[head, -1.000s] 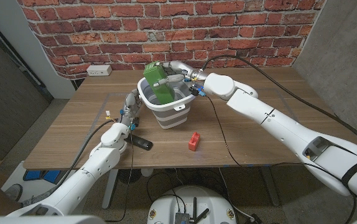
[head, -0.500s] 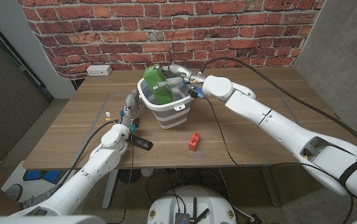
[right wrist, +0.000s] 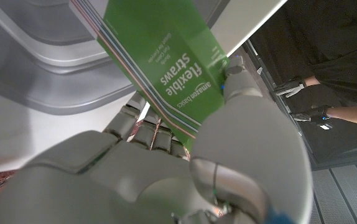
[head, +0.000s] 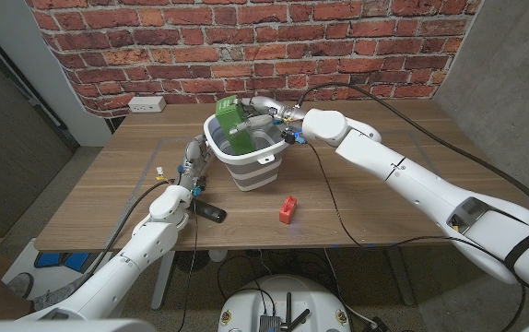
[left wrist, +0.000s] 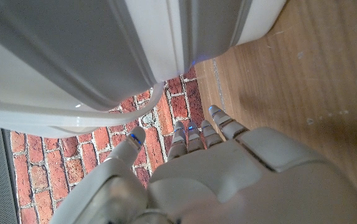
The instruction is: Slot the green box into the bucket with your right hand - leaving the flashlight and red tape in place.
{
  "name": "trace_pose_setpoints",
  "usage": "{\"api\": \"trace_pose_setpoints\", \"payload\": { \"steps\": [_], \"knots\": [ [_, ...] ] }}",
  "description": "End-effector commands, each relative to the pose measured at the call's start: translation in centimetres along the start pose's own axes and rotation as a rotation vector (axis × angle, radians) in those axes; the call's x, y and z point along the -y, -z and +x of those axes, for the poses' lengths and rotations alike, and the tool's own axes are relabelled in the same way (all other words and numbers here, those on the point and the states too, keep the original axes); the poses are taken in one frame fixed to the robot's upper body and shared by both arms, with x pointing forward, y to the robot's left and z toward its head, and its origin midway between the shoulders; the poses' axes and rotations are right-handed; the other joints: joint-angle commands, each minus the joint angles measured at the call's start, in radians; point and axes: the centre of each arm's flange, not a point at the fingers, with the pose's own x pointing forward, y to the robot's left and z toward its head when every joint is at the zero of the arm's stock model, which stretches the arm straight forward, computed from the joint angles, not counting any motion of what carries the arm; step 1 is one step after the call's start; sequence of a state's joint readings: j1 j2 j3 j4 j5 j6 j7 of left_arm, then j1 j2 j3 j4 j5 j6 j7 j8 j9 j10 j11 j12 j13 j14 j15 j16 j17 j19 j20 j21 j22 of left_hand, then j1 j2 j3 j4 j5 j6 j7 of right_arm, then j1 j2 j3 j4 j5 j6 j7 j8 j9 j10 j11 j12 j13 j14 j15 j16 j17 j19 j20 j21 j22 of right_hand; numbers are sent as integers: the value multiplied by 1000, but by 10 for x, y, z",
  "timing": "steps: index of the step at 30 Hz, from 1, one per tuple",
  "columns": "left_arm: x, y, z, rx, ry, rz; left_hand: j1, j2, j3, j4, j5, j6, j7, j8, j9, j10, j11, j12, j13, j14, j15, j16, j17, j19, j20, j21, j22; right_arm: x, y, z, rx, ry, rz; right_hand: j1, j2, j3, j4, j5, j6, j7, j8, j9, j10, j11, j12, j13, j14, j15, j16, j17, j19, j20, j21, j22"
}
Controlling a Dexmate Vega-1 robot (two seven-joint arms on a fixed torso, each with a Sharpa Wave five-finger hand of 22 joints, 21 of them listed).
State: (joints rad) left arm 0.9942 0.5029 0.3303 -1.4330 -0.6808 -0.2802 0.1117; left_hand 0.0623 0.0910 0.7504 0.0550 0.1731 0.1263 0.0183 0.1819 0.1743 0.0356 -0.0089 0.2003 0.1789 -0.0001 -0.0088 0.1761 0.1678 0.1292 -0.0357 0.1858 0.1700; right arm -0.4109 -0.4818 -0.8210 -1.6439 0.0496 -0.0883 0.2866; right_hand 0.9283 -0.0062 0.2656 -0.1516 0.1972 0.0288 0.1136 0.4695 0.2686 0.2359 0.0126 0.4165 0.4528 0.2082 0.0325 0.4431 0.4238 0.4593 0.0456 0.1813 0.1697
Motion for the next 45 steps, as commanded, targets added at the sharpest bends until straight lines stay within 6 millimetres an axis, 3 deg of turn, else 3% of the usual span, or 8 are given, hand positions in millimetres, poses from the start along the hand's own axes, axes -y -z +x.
{"api": "trace_pose_setpoints", "payload": {
  "steps": [1,11,15,22,28,30,38,45],
  "knots": [
    [2,1,0,-2,5,-4,-12,77,3,-3,-2,4,-1,3,5,5,3,-3,4,-2,-2,1,2,0,-12,6,1,7,-6,-2,6,-68,-25,-27,-18,-10,4,-9,-53,2,-44,-20,-64,28,-40,-17,-59,45,-32,-14,-50,38,-1,1],
    [2,0,0,1,2,0,-12,77,3,-3,-2,5,0,3,5,6,3,-3,4,-2,0,1,2,1,-12,6,1,10,-11,-2,24,-137,-37,-74,-20,-20,11,-18,-153,-11,-142,-62,-209,95,-140,-70,-220,169,-134,-58,-166,153,-6,-1],
    [4,0,0,3,6,-3,-13,77,3,-3,-2,5,0,3,5,5,2,-3,4,-1,0,1,2,1,-12,7,1,12,-12,-3,47,-139,-29,-90,-19,-23,14,-20,-170,-14,-164,-68,-241,117,-163,-86,-252,184,-157,-67,-196,166,-7,-1],
    [4,-2,1,7,7,2,-12,76,3,-4,-2,5,0,3,5,6,2,-2,4,-1,-1,1,1,2,-12,7,1,20,-15,-6,77,-137,-20,-132,-24,-36,27,-21,-183,-3,-185,-72,-259,134,-181,-102,-276,187,-176,-73,-230,167,-8,-2],
    [3,-3,0,8,7,7,-13,76,4,-4,-2,5,0,3,5,6,2,-3,4,0,0,1,1,1,-13,7,1,25,-16,-9,90,-123,-13,-160,-23,-43,36,-22,-186,8,-196,-74,-265,142,-189,-113,-285,186,-184,-77,-244,137,-5,-2],
    [3,-3,1,12,9,5,-12,76,4,-4,-2,5,1,3,5,5,2,-3,4,-1,-1,1,1,2,-12,7,1,27,-15,-11,93,-117,-13,-184,-20,-48,43,-22,-180,13,-203,-76,-257,135,-190,-123,-275,173,-184,-79,-232,103,4,-1],
    [-1,-7,1,19,11,16,-12,77,3,-6,-2,3,0,2,5,5,2,-3,4,-1,0,1,1,1,-15,6,1,33,-16,-16,101,-109,3,-199,-17,-51,45,-21,-175,24,-210,-76,-254,133,-193,-132,-280,156,-190,-81,-243,81,2,0],
    [-3,-11,1,28,10,24,-11,77,2,-7,-2,2,0,2,5,4,2,-3,4,-3,-2,1,1,-1,-19,5,1,39,-15,-22,109,-95,24,-213,-15,-53,46,-20,-158,33,-211,-77,-244,110,-192,-141,-278,144,-192,-83,-245,73,4,0]
  ]
}}
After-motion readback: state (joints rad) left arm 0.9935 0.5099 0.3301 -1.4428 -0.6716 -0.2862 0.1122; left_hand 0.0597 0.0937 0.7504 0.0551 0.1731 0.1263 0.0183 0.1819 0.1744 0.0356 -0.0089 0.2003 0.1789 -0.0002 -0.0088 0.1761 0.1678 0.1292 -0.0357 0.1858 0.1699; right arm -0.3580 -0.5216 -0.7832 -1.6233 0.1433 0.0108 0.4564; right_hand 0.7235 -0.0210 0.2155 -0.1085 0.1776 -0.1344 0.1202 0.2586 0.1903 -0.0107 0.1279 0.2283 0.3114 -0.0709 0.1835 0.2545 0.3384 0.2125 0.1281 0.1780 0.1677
